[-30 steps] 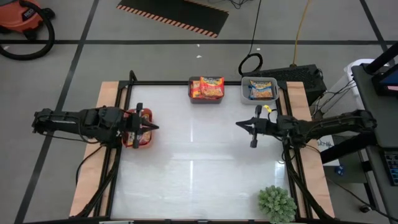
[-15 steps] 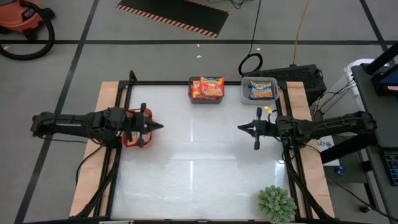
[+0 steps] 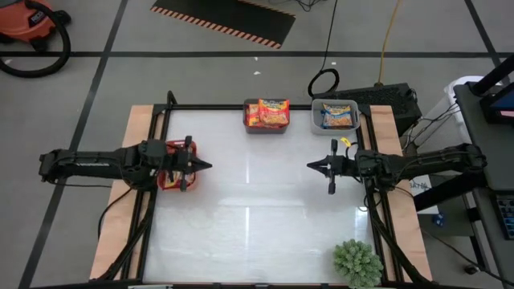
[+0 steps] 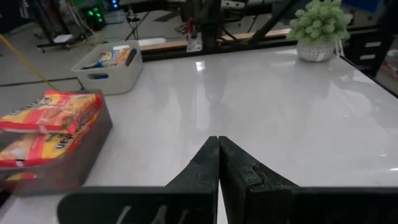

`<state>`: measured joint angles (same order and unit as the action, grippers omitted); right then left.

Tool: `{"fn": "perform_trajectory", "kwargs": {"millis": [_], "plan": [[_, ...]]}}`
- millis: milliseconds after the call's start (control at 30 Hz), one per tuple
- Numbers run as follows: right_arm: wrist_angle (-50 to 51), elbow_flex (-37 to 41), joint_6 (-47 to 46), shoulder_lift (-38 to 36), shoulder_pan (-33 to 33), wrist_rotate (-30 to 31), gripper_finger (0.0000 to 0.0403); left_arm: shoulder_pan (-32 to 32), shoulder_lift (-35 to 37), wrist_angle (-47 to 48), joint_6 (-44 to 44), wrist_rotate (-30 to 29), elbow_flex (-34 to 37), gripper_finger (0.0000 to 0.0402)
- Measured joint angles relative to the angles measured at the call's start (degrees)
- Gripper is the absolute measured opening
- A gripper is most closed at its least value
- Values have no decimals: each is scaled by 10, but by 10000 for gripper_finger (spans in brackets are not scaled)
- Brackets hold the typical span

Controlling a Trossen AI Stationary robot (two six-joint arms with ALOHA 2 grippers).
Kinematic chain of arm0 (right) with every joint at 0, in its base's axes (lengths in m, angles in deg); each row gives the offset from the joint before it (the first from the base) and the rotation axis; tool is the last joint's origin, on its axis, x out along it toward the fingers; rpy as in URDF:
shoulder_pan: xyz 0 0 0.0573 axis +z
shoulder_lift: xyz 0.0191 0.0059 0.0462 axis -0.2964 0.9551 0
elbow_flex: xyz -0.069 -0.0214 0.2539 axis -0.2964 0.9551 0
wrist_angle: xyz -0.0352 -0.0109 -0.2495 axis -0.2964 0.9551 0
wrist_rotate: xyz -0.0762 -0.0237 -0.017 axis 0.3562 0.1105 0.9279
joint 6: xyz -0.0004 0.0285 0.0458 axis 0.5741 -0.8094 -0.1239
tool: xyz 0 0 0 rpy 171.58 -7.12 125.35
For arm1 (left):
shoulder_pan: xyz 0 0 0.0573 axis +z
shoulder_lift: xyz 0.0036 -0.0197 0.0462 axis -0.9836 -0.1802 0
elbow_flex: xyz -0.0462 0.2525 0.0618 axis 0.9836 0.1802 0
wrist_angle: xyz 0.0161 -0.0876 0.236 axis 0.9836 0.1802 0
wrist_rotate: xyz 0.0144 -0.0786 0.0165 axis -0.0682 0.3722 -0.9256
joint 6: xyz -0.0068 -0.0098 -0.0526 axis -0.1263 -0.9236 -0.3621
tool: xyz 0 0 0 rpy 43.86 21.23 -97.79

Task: Sort Maruchan noodles
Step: Return to Home Position

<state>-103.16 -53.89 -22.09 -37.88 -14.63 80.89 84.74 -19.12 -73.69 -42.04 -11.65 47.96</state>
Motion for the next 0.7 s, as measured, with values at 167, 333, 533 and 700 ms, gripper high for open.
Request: {"fn": "perform_trajectory", "kwargs": {"millis": [167, 333, 533, 700], "plan": [[4, 0, 0, 0, 0, -1, 0, 18, 20, -8, 8, 36, 17, 4], [-27, 38, 0, 0, 0, -1, 0, 38, 43, -9, 12, 67, 33, 4], [-100, 79, 0, 0, 0, -7, 0, 65, 76, -13, 13, 99, 59, 4], [-108, 91, 9, 0, 0, -16, 0, 93, 99, -14, 12, 99, 74, 4]]}}
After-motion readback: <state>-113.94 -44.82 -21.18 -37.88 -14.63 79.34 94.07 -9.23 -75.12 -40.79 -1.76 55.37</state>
